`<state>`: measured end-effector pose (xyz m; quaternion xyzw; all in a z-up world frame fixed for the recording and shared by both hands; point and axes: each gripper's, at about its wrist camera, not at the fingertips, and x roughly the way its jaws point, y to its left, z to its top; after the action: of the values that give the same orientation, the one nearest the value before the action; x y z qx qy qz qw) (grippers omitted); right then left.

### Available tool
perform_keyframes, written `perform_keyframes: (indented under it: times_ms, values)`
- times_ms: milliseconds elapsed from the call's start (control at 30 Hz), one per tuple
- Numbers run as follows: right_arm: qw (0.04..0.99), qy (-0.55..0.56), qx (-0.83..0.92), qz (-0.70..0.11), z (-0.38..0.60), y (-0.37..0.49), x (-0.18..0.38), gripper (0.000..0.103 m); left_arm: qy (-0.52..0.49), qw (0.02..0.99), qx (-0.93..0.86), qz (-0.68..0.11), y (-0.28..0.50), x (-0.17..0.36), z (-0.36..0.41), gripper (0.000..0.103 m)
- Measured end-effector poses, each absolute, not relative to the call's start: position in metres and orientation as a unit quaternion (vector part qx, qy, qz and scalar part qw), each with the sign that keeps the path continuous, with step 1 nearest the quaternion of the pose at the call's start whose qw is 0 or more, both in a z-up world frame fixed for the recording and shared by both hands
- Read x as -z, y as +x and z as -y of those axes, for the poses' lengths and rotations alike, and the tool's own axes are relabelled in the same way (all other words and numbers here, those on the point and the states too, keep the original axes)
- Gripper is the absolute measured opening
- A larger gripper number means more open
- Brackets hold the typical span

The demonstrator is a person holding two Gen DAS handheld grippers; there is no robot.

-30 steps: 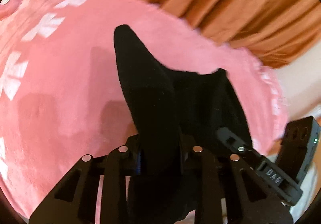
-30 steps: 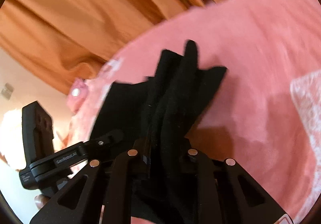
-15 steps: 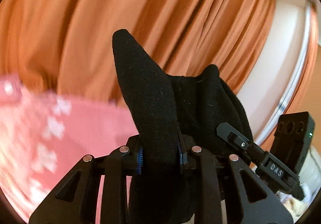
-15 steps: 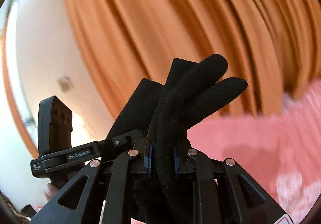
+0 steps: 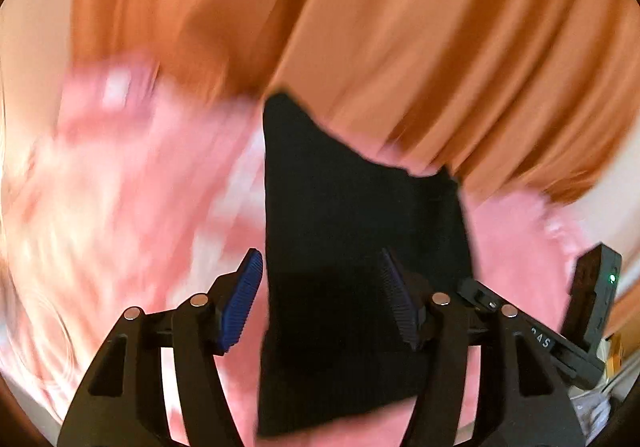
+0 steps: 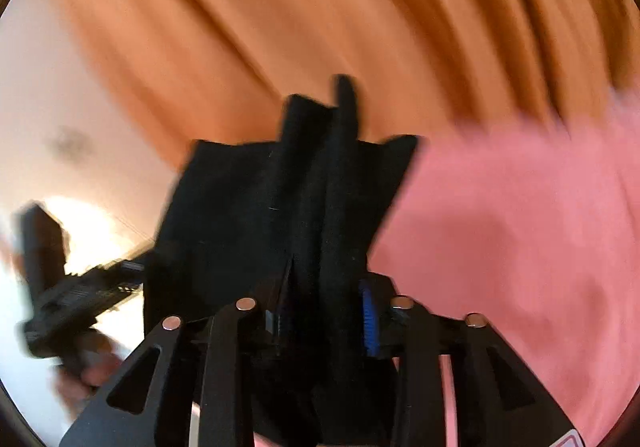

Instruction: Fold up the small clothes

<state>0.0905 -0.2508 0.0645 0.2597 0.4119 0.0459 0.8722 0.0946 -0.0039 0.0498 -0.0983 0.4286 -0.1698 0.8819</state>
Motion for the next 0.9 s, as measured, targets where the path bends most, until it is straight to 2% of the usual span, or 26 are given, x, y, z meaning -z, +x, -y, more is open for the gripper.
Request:
perform_keyframes:
  times_ms: [33, 100, 167, 200, 233, 300, 333, 467, 500, 533, 567, 600, 633, 767, 833, 900]
  values:
    - [0.857, 0.275, -0.037, -0.434, 0.253, 0.082, -0.034, 0.03, -0.104, 0.87, 0.156, -0.457, 0.099, -0.026, 0.0, 0.054]
    - [0.855, 0.284, -0.041, -0.433, 0.255, 0.07, -0.019, 0.03, -0.145, 0.851, 0.153, -0.482, 0.1, 0.008, -0.011, 0.055]
    - [0.862, 0.26, -0.038, -0.433, 0.252, 0.072, -0.018, 0.031, -0.154, 0.852, 0.147, -0.478, 0.106, 0.016, -0.012, 0.061]
    - [0.864, 0.253, -0.044, -0.434, 0.251, 0.078, -0.017, 0.038, -0.154, 0.854, 0.147, -0.475, 0.108, 0.017, -0.011, 0.066]
    - [0.866, 0.246, -0.047, -0.433, 0.251, 0.085, -0.019, 0.05, -0.149, 0.857, 0.145, -0.471, 0.114, 0.019, -0.006, 0.075]
    - [0.87, 0.239, -0.044, -0.429, 0.252, 0.101, -0.015, 0.069, -0.138, 0.859, 0.148, -0.471, 0.123, 0.026, 0.0, 0.084]
    - [0.869, 0.239, -0.044, -0.431, 0.253, 0.11, -0.009, 0.072, -0.134, 0.858, 0.151, -0.473, 0.128, 0.033, 0.002, 0.088]
    - [0.834, 0.27, -0.061, -0.478, 0.251, 0.147, 0.024, 0.072, -0.17, 0.834, 0.127, -0.509, 0.157, 0.074, -0.006, 0.086]
    - [0.836, 0.27, -0.066, -0.474, 0.249, 0.149, 0.026, 0.07, -0.184, 0.841, 0.126, -0.493, 0.159, 0.075, -0.009, 0.084]
    - [0.845, 0.26, -0.073, -0.461, 0.246, 0.15, 0.024, 0.046, -0.177, 0.844, 0.137, -0.488, 0.161, 0.073, -0.006, 0.059]
    - [0.842, 0.259, -0.099, -0.463, 0.242, 0.154, 0.022, 0.024, -0.174, 0.835, 0.17, -0.494, 0.166, 0.069, -0.001, 0.039]
    - [0.846, 0.263, -0.102, -0.453, 0.243, 0.154, 0.014, 0.016, -0.176, 0.838, 0.168, -0.488, 0.166, 0.064, 0.0, 0.034]
    - [0.855, 0.262, -0.111, -0.434, 0.243, 0.153, 0.003, 0.014, -0.177, 0.842, 0.176, -0.478, 0.164, 0.054, 0.0, 0.024]
    - [0.889, 0.247, -0.124, -0.365, 0.246, 0.144, -0.042, 0.013, -0.163, 0.867, 0.208, -0.421, 0.157, 0.018, 0.006, 0.023]
    - [0.879, 0.25, -0.092, -0.395, 0.256, 0.149, -0.021, 0.014, -0.14, 0.873, 0.197, -0.424, 0.162, 0.024, 0.013, 0.024]
    - [0.849, 0.255, -0.061, -0.459, 0.264, 0.157, 0.019, 0.015, -0.127, 0.857, 0.18, -0.466, 0.173, 0.054, 0.02, 0.027]
